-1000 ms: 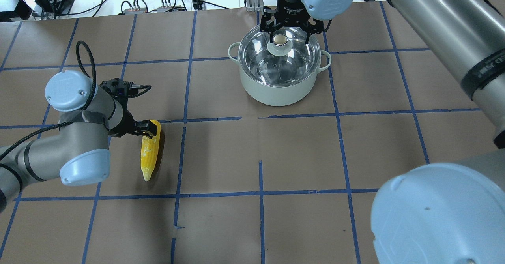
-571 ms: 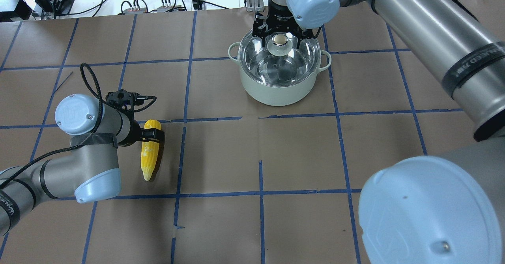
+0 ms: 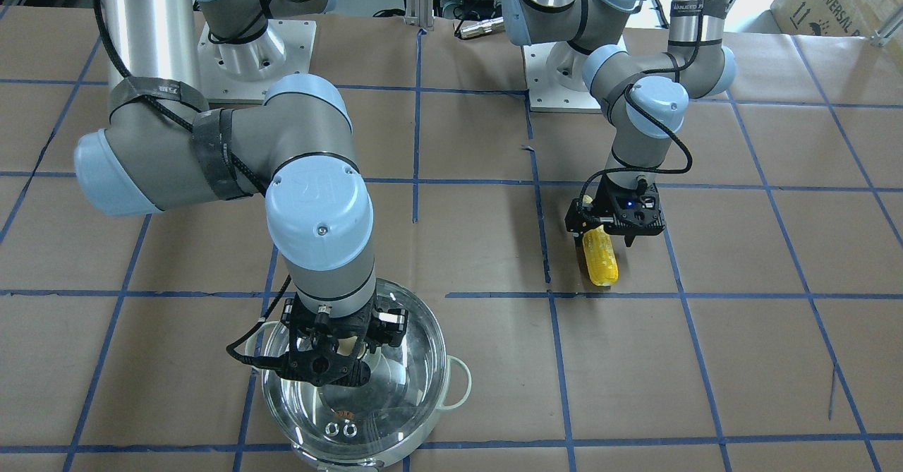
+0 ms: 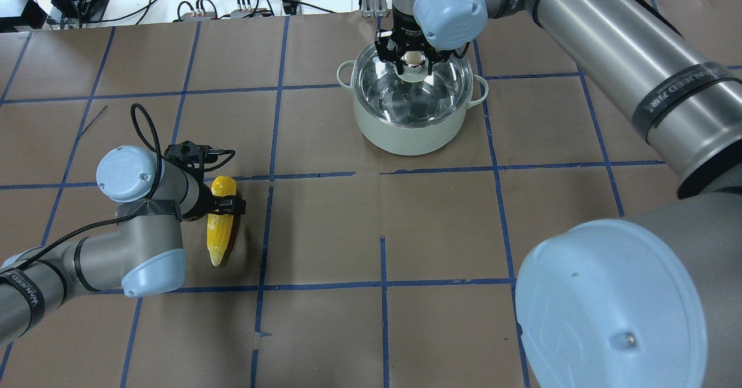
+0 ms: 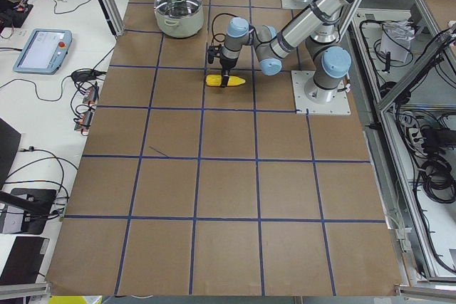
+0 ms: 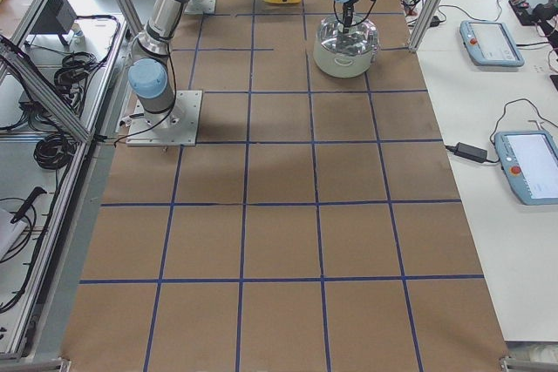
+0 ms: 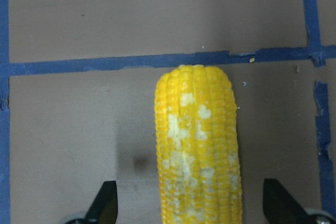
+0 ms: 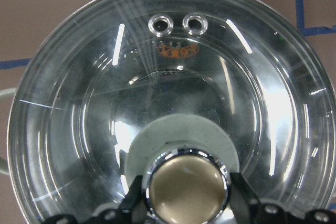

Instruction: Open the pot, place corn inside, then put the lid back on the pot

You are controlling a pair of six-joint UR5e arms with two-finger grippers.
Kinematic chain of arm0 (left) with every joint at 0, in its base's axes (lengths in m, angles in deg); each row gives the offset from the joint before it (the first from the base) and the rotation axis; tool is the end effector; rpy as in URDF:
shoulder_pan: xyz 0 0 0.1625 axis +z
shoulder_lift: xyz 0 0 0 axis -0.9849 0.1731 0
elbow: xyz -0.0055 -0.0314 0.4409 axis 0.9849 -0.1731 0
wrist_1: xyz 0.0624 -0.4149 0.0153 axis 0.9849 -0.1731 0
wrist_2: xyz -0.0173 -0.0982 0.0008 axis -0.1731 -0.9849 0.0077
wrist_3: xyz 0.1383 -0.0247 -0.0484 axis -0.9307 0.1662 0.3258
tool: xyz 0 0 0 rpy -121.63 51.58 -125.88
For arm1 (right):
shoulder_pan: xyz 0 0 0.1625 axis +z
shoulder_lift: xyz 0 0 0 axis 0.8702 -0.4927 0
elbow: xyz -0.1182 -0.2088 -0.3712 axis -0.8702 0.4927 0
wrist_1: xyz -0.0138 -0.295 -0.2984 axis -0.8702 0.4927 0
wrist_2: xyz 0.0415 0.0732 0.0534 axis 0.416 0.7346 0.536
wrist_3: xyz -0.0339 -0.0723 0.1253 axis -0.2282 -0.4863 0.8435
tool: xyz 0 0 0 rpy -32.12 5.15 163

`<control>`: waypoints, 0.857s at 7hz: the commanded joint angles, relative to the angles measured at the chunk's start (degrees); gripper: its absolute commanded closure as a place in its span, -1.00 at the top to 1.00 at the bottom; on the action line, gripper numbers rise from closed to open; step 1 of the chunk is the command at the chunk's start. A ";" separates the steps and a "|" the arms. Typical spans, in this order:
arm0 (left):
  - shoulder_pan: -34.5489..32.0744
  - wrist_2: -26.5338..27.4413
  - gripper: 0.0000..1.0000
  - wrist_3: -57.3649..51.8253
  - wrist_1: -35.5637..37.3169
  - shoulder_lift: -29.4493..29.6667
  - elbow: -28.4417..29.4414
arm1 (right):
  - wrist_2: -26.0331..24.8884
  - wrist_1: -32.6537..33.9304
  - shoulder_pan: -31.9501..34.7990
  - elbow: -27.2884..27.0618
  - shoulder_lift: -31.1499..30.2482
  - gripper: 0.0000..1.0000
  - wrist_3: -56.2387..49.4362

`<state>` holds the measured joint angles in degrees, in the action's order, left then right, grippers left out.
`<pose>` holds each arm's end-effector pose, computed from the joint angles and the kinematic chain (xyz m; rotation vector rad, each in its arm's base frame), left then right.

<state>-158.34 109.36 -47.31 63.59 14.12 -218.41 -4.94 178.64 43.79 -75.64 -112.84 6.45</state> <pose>-0.0421 -0.4498 0.1451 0.0543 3.0821 -0.2773 0.3071 -0.6933 0.3072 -0.1514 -3.1103 0.1097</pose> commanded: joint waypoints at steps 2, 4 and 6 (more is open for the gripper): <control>0.09 0.36 -0.67 3.26 0.48 1.53 0.18 | 0.04 -0.71 0.05 2.28 -0.10 -0.29 0.01; -1.05 1.24 -0.81 3.81 -9.89 -0.83 6.56 | 1.69 -3.85 -0.30 4.47 -1.58 -0.37 -0.34; -1.31 2.47 -0.81 4.77 -27.56 -4.26 18.31 | 0.57 -6.95 -4.49 5.02 -3.96 -0.51 -10.99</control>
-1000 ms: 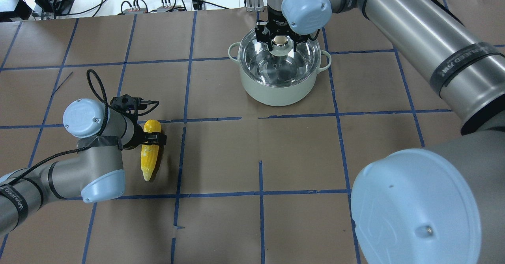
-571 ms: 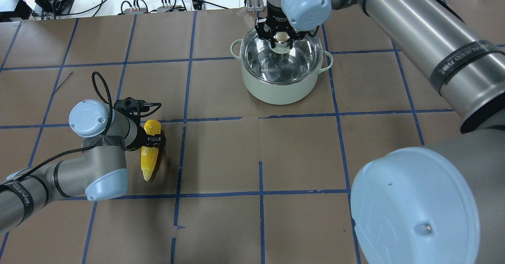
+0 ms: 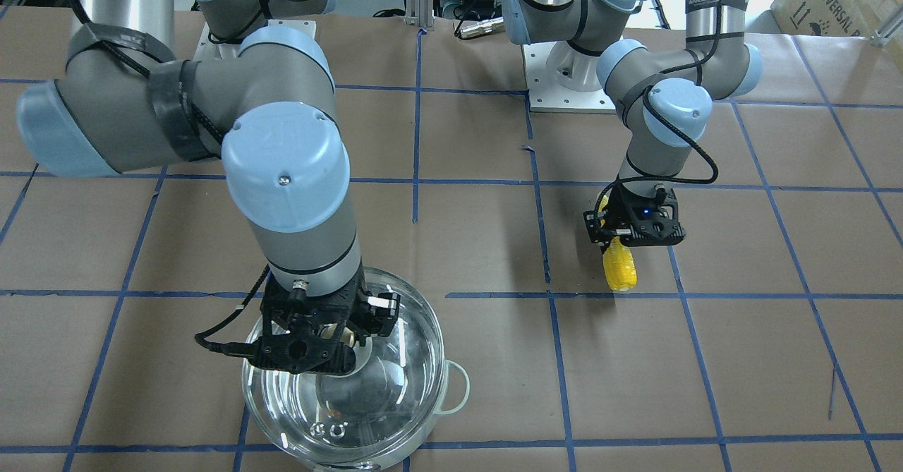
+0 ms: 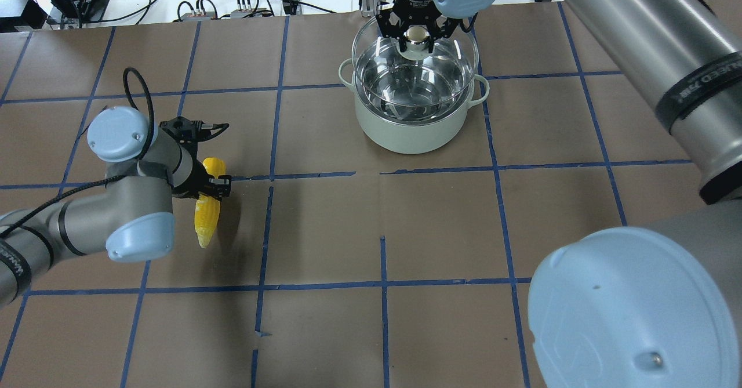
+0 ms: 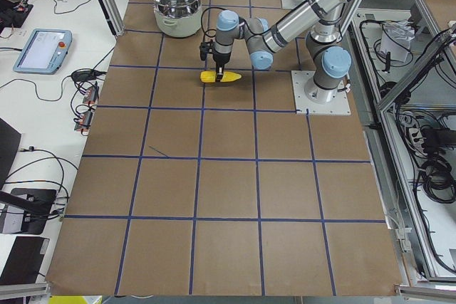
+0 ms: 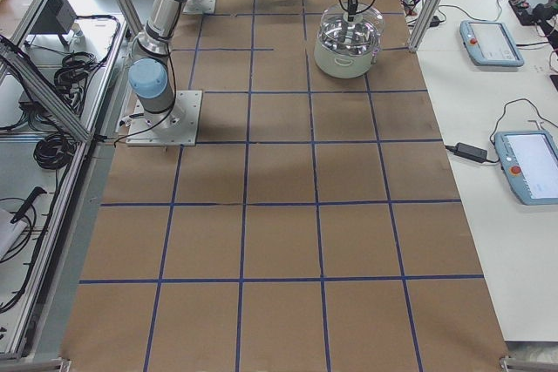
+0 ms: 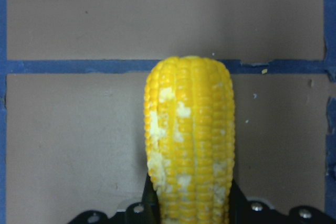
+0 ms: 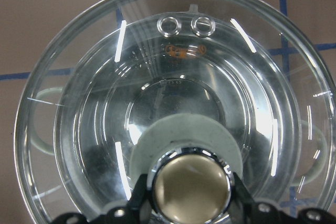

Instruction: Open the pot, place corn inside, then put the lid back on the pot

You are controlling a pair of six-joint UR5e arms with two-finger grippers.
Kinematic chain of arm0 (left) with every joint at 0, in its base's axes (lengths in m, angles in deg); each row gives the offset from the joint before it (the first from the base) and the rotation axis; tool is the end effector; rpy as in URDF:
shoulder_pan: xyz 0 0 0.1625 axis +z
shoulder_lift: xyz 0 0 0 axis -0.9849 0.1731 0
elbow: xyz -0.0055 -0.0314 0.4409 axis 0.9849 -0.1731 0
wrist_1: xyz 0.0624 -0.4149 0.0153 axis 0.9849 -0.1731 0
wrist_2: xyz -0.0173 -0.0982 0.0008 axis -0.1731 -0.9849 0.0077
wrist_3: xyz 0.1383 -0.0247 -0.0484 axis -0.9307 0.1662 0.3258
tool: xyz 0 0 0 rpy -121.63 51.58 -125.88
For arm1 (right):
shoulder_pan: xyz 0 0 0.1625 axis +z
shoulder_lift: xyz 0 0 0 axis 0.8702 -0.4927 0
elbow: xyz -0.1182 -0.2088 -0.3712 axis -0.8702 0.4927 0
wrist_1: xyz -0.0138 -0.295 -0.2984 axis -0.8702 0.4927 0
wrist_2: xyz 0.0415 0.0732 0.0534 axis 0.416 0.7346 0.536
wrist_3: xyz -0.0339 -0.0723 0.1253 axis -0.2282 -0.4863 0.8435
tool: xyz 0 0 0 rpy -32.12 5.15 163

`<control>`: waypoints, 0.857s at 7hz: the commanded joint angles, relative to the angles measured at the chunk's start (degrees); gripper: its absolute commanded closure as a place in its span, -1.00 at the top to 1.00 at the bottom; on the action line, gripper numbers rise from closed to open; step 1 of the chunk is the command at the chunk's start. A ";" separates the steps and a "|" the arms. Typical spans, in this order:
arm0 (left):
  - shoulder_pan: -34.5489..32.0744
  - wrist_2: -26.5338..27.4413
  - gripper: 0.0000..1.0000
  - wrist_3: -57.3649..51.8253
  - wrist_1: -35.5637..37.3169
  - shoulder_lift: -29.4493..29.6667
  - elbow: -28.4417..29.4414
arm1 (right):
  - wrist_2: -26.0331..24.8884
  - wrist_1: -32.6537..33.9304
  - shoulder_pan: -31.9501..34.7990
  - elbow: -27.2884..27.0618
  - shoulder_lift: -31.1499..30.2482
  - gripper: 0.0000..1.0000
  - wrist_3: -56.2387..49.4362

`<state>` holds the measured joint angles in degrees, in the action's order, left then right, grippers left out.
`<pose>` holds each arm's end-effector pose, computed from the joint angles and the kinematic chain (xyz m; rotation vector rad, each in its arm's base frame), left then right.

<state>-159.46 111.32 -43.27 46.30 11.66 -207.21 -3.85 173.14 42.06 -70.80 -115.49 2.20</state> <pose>-0.0379 -0.4904 0.2039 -0.0271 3.0756 -0.1739 0.2876 -0.6963 0.3736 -0.0834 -3.1343 0.1539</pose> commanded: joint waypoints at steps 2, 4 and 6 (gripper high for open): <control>-3.16 0.68 -0.81 2.76 -23.04 -1.82 20.47 | 0.09 -5.31 -10.13 0.00 -2.36 -0.55 -17.56; -10.88 0.51 -0.82 16.49 -33.78 1.85 32.35 | -0.17 -6.46 -14.80 -0.09 -3.16 -0.58 -22.42; -19.24 1.81 -0.82 27.07 -35.58 7.82 40.88 | -0.09 -6.55 -19.81 -3.41 -3.25 -0.65 -27.63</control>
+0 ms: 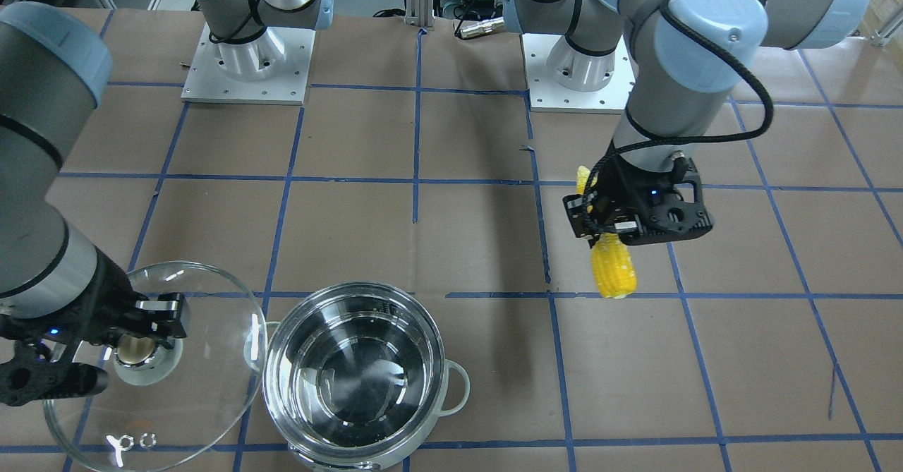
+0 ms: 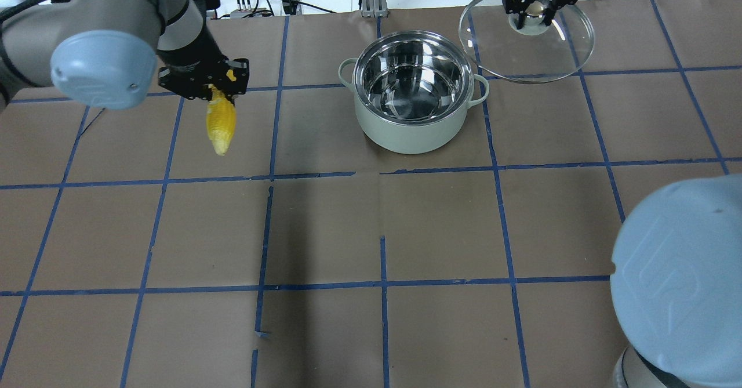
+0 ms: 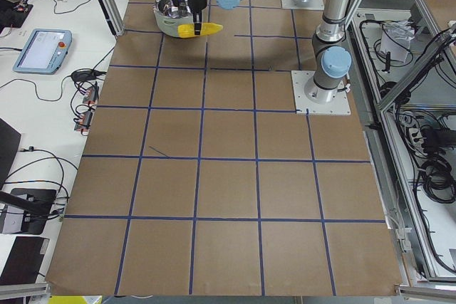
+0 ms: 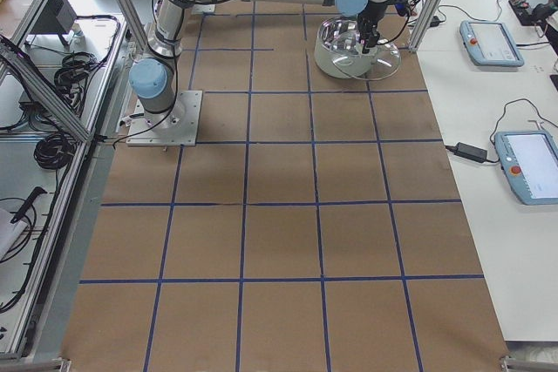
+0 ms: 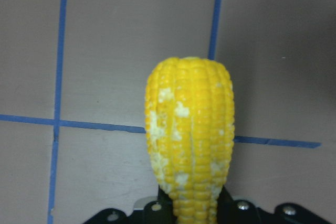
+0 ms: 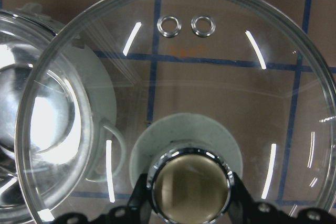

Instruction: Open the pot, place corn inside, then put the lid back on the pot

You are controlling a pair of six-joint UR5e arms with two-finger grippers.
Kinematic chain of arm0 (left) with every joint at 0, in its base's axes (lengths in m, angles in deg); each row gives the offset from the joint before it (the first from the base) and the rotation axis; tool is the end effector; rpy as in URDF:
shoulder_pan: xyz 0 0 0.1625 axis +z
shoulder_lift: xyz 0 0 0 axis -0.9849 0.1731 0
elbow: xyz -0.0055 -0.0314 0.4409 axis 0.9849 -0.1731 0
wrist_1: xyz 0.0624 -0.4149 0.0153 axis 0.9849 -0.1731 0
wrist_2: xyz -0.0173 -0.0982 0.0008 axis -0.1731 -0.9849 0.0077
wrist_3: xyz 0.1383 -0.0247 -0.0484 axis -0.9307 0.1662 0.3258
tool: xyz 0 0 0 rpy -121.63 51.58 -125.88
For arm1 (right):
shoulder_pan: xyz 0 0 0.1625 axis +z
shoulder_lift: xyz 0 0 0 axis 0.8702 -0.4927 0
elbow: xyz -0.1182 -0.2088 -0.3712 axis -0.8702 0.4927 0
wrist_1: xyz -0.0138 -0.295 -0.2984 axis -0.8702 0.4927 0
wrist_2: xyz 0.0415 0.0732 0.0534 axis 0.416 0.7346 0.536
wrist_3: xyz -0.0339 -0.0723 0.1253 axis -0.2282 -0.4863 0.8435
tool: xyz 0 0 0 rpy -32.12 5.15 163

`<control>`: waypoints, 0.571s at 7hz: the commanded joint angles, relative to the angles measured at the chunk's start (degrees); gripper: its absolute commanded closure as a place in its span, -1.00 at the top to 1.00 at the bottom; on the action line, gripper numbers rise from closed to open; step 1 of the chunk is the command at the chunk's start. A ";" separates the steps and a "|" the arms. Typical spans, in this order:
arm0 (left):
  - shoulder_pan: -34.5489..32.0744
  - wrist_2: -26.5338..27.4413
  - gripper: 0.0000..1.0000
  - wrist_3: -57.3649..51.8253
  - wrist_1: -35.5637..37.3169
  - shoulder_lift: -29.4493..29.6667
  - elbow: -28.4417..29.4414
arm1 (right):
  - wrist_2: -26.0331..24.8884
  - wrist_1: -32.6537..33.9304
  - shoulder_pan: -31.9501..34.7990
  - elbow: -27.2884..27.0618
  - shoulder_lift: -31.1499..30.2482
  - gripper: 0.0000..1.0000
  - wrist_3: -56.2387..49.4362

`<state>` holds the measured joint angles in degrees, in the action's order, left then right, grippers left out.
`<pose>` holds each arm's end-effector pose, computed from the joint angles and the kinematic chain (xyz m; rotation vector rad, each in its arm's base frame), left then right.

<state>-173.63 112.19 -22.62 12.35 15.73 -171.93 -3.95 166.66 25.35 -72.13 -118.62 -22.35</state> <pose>-0.1619 -0.5825 0.3867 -0.2014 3.0870 -0.1246 0.0773 -0.7178 0.3894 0.1318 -3.1096 0.0150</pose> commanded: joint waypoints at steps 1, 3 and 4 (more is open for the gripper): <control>-8.24 1.66 -0.82 9.68 -2.24 7.43 10.43 | -0.25 0.01 -3.65 -3.66 -0.99 -0.67 -3.35; -14.39 1.67 -0.82 16.89 -2.16 15.08 19.40 | -0.16 0.45 -4.17 -4.82 -1.09 -0.67 -3.35; -17.38 1.32 -0.82 18.84 -1.90 19.90 23.88 | -0.07 0.45 -4.35 -4.82 -1.17 -0.67 -3.35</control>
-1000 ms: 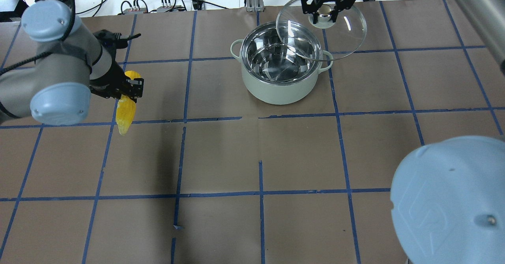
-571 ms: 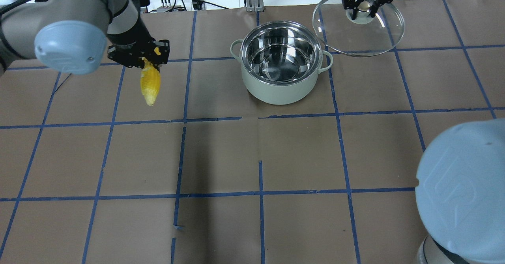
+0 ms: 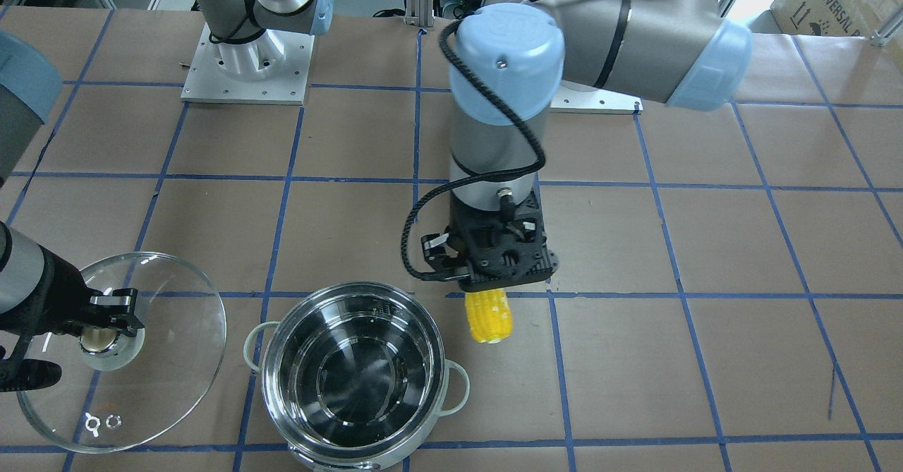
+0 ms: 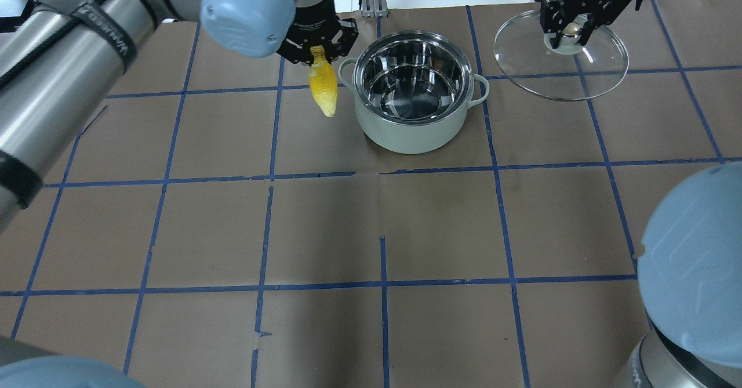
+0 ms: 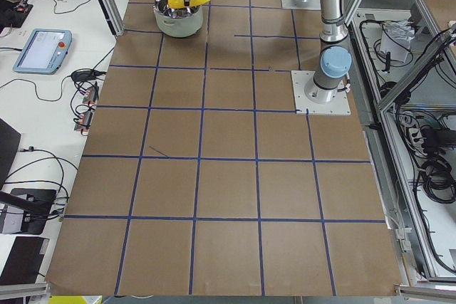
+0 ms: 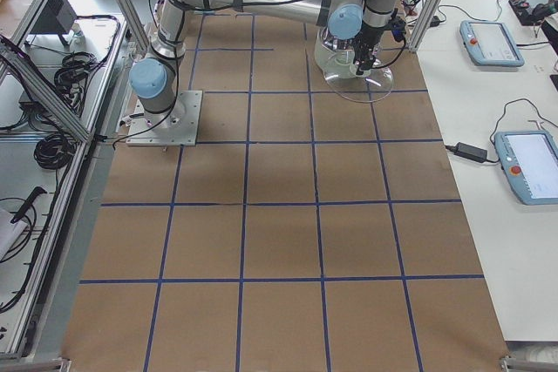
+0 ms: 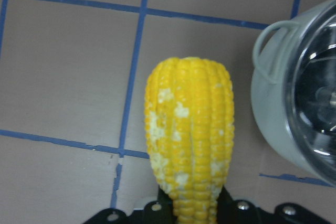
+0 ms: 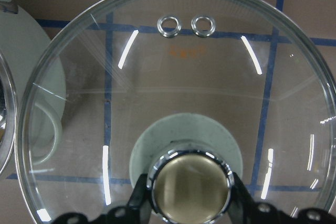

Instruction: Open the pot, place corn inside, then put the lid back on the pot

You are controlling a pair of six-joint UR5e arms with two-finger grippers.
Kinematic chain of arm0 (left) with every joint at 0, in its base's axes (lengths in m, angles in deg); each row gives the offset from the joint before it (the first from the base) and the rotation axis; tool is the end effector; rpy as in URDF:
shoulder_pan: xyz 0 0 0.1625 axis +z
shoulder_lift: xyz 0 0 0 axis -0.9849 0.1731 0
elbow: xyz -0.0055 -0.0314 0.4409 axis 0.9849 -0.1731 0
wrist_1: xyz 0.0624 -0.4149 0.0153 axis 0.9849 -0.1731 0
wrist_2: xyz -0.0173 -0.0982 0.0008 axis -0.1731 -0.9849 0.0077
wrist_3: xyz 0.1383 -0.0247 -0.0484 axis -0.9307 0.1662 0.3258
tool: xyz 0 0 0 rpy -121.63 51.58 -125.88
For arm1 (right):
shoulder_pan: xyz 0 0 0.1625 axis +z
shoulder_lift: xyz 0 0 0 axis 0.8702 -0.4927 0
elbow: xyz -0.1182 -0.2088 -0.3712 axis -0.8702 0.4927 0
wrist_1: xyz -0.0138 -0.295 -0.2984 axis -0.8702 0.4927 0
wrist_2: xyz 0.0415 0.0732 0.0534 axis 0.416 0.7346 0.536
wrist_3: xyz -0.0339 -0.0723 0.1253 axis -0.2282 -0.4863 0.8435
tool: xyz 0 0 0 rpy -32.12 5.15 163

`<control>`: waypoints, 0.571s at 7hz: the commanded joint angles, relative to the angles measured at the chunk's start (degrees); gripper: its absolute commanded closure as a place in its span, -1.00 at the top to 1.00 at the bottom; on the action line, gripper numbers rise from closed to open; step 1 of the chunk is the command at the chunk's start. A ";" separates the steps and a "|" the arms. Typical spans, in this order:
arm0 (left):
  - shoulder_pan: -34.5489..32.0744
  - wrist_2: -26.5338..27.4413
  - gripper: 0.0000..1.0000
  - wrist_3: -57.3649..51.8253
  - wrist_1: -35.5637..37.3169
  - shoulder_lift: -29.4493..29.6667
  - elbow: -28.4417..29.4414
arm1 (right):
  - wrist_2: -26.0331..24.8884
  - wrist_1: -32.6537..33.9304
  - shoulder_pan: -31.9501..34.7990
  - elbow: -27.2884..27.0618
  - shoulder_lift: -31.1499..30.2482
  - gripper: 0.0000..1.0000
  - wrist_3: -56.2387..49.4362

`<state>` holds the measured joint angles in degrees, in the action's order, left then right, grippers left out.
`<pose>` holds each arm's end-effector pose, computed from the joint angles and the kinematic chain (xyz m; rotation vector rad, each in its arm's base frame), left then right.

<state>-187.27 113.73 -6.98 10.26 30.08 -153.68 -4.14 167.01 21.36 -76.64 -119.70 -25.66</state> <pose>-0.3243 -0.6367 0.3819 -0.2592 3.0876 -0.1997 0.0291 -0.7045 0.3643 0.1148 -3.1153 -0.0713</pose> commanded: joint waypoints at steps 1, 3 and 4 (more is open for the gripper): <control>-6.21 -0.14 -0.82 3.47 0.37 9.17 9.33 | 0.37 0.10 -0.37 -0.31 -0.10 -0.68 0.04; -8.60 -0.49 -0.82 3.47 0.98 14.11 13.23 | 0.38 0.19 -0.46 -0.31 -0.01 -0.69 0.04; -8.69 -0.58 -0.82 2.51 2.03 14.65 13.76 | 0.46 0.19 -0.46 -0.23 -0.10 -0.69 0.12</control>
<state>-195.34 113.27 -3.79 11.33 43.14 -141.19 -3.75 167.19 20.95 -76.93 -119.76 -25.60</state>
